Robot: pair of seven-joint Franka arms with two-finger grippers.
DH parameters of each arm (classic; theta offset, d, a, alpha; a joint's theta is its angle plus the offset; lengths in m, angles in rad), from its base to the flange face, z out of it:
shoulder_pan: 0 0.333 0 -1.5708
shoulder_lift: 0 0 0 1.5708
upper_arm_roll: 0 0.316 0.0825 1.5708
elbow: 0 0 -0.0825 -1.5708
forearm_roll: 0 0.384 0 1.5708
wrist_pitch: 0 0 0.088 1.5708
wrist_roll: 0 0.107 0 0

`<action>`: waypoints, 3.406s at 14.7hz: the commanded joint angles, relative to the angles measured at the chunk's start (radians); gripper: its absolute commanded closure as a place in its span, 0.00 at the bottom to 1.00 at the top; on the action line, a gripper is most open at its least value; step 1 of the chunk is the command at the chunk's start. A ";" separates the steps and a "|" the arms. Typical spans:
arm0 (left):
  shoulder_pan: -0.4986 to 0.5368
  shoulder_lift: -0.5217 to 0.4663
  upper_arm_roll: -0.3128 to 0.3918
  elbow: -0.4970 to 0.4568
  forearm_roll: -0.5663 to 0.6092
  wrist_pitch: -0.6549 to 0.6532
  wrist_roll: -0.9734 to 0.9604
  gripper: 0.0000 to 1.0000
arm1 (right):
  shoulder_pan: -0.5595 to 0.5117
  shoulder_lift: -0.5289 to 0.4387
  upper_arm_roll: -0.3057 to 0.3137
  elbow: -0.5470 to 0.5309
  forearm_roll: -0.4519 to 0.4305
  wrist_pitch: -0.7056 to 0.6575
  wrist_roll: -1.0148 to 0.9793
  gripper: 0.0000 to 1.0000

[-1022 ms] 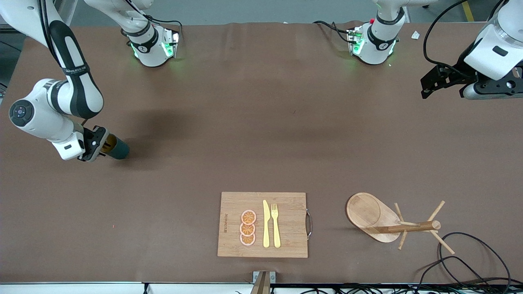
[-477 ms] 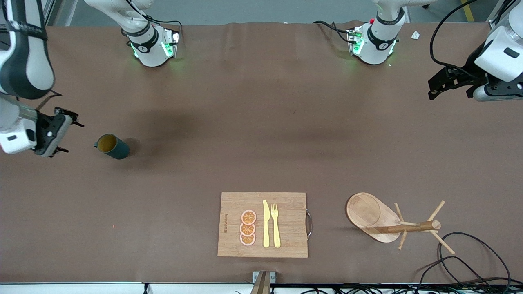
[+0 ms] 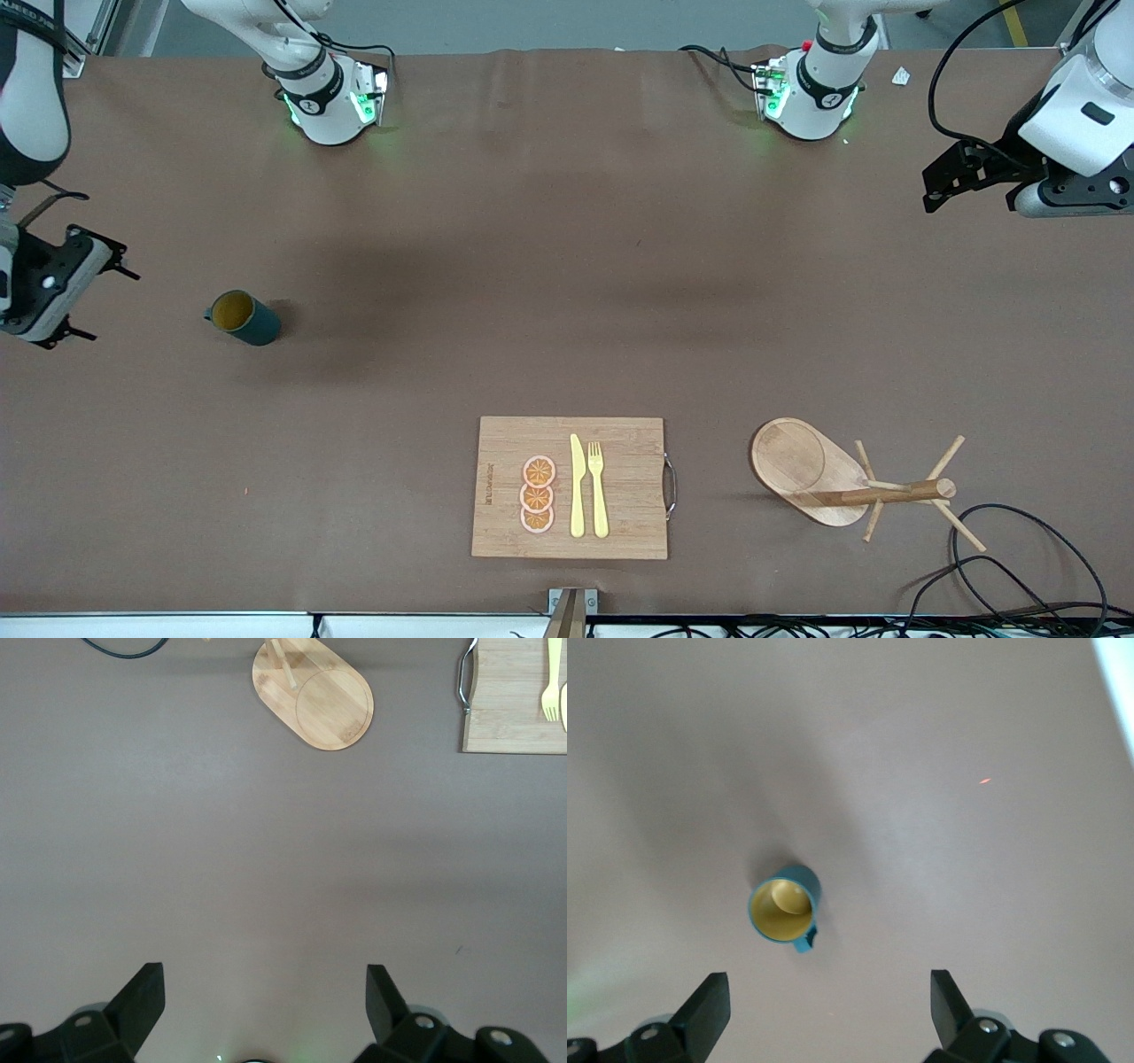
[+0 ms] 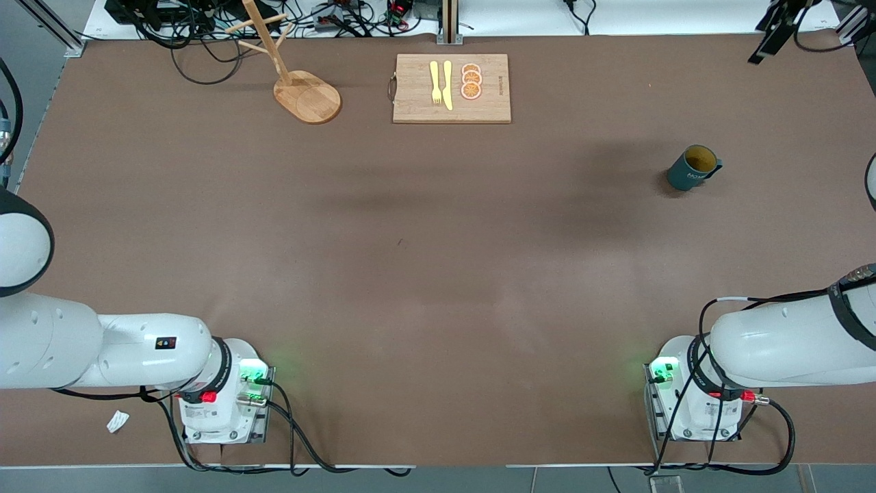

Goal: Transfer cup from left to right arm and place

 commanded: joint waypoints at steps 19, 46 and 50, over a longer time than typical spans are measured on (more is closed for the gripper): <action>0.003 0.011 -0.002 0.030 0.003 -0.031 0.028 0.00 | 0.015 0.031 0.009 0.183 -0.006 -0.260 0.680 0.00; -0.006 0.015 -0.005 0.041 0.005 -0.041 0.025 0.00 | 0.069 -0.234 0.006 0.025 0.011 -0.304 1.141 0.00; -0.008 0.015 -0.008 0.041 0.005 -0.044 0.027 0.00 | 0.064 -0.234 0.003 0.025 0.011 -0.313 1.142 0.00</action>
